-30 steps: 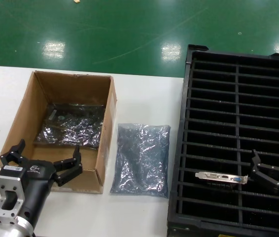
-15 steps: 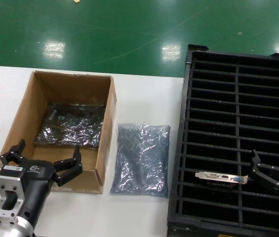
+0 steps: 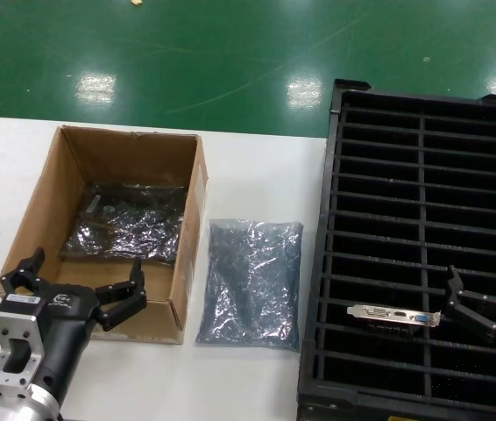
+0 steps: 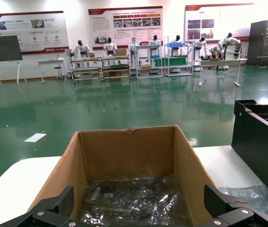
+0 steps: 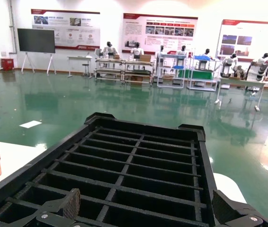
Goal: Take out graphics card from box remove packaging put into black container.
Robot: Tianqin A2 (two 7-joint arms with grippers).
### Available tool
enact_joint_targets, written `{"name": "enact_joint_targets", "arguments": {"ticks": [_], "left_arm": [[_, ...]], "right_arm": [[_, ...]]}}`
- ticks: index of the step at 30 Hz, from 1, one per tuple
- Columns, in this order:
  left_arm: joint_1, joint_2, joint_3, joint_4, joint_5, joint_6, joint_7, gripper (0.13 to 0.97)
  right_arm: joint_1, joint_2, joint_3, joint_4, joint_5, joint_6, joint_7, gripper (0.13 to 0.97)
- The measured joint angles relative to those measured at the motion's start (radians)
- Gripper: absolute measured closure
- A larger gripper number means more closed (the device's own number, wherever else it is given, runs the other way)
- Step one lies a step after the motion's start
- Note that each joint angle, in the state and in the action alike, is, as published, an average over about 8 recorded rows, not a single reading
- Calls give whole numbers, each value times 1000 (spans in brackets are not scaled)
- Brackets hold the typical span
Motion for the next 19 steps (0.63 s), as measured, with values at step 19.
{"name": "enact_joint_targets", "arguments": {"ticks": [19], "left_arm": [[0,0,0,0,0,0,0,132]], "right_arm": [[0,0,0,0,0,0,0,129]]}}
